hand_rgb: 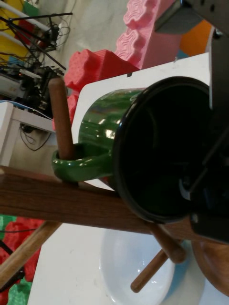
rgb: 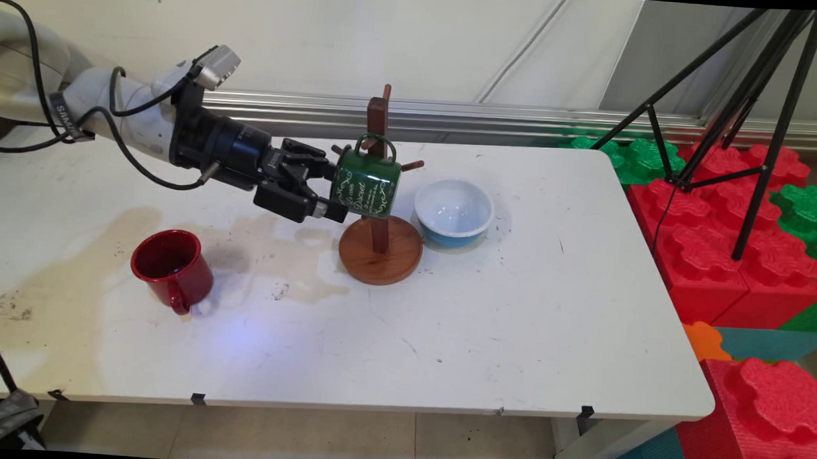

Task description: Pick up the green mug from the rack, then place the picked object on the table

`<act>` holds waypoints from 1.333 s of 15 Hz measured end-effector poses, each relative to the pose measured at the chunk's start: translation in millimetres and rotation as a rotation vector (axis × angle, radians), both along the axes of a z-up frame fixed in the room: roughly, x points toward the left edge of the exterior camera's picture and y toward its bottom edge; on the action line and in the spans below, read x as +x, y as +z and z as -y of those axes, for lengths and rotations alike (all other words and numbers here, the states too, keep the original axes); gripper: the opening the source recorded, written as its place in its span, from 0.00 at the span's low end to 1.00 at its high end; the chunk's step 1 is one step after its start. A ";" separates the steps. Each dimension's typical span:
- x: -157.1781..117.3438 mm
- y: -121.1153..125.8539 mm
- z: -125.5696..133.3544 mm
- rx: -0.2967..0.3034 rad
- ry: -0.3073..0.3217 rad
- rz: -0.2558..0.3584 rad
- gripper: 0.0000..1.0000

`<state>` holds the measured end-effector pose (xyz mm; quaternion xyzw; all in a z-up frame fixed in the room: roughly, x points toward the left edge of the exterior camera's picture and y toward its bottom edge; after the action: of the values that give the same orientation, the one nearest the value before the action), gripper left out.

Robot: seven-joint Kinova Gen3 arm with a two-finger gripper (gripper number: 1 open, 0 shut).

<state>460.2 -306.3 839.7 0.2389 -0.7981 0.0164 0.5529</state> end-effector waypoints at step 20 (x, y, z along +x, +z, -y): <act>5.1 -4.8 -6.1 0.001 -0.008 -0.046 0.00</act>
<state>465.3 -300.1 834.9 0.2362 -0.7861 0.0086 0.5711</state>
